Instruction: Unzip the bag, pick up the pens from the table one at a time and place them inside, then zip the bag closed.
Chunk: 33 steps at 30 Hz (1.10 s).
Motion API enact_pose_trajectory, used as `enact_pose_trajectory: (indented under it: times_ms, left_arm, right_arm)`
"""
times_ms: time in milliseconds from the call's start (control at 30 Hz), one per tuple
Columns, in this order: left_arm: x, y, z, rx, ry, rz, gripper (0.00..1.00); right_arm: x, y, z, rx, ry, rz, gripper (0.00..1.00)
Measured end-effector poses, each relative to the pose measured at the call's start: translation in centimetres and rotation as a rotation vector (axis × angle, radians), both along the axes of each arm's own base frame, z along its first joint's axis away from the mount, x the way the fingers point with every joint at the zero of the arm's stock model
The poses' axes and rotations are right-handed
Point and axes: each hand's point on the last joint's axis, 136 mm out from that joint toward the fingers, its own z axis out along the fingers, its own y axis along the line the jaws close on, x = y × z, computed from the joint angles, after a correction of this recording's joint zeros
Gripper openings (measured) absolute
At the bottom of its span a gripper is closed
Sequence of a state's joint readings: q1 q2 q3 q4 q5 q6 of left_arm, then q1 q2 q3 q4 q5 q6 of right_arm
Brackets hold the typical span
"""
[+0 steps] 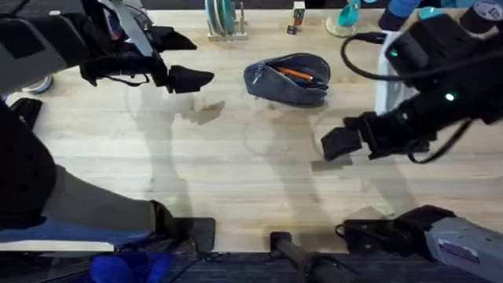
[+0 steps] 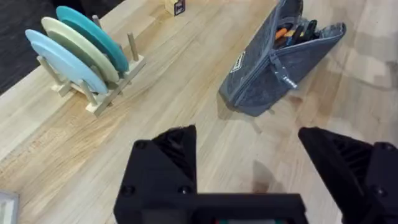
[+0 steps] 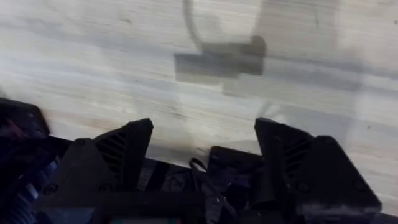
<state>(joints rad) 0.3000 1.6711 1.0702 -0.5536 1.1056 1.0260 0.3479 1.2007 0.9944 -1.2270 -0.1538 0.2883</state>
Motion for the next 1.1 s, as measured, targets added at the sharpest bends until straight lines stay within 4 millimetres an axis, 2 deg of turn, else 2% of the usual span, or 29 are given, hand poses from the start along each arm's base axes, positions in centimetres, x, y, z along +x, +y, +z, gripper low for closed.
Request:
enact_pose_trajectory:
  times_ms: [133,267,400,600,733,833,1100]
  left_arm:
    - [0.0,0.0,0.0,0.003,0.001,0.001,0.993]
    - [0.0,0.0,0.0,0.003,0.001,0.001,0.993]
    - [0.0,0.0,0.0,0.003,0.001,0.001,0.992]
    - [0.0,0.0,0.0,0.003,0.001,0.001,0.993]
    - [0.0,0.0,0.0,0.002,0.001,0.001,0.993]
    - [0.0,0.0,0.0,0.003,0.000,0.001,0.992]
    - [0.0,0.0,0.0,0.003,0.000,0.001,0.993]
  right_arm:
    - [1.4,1.3,0.7,-0.007,-0.012,0.023,0.998]
    - [3.1,2.8,2.5,-0.008,-0.083,0.062,0.997]
    - [4.7,4.4,4.9,0.021,-0.160,0.082,0.997]
    - [6.6,5.6,9.2,0.086,-0.271,0.057,0.997]
    - [6.0,5.8,10.9,0.110,-0.267,0.053,0.997]
    - [5.5,5.7,11.5,0.117,-0.244,0.028,0.997]
    - [5.4,5.5,12.4,0.121,-0.245,-0.016,0.996]
